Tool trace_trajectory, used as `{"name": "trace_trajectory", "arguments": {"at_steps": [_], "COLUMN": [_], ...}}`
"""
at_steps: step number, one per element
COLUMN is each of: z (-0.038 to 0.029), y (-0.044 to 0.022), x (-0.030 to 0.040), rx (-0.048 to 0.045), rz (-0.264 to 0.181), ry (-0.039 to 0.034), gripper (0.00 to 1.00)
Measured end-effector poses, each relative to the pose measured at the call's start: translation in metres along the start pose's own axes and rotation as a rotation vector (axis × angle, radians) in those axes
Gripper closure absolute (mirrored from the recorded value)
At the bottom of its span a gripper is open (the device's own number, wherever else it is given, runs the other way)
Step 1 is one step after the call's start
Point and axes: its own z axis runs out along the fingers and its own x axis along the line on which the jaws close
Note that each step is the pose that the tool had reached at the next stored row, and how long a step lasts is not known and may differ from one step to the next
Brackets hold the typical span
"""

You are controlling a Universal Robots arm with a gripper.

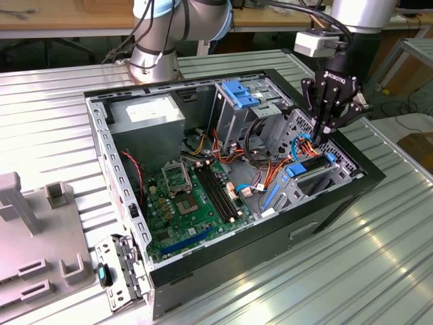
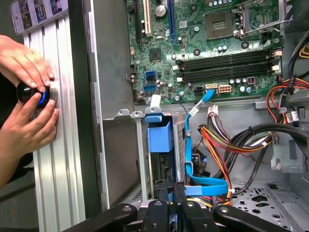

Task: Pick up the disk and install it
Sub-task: 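Insert the second disk wire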

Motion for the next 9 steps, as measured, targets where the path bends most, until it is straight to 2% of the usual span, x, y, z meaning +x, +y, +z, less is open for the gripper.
{"name": "trace_trajectory", "arguments": {"at_steps": [4,9], "z": [0.0007,0.0007], "y": [0.0025,0.0026], "x": [0.0006,0.0009], "rx": [0.01,0.0103], "rz": [-0.007,-0.007], "ry": [-0.0018,-0.0016], "gripper": [0.84,0.84]}}
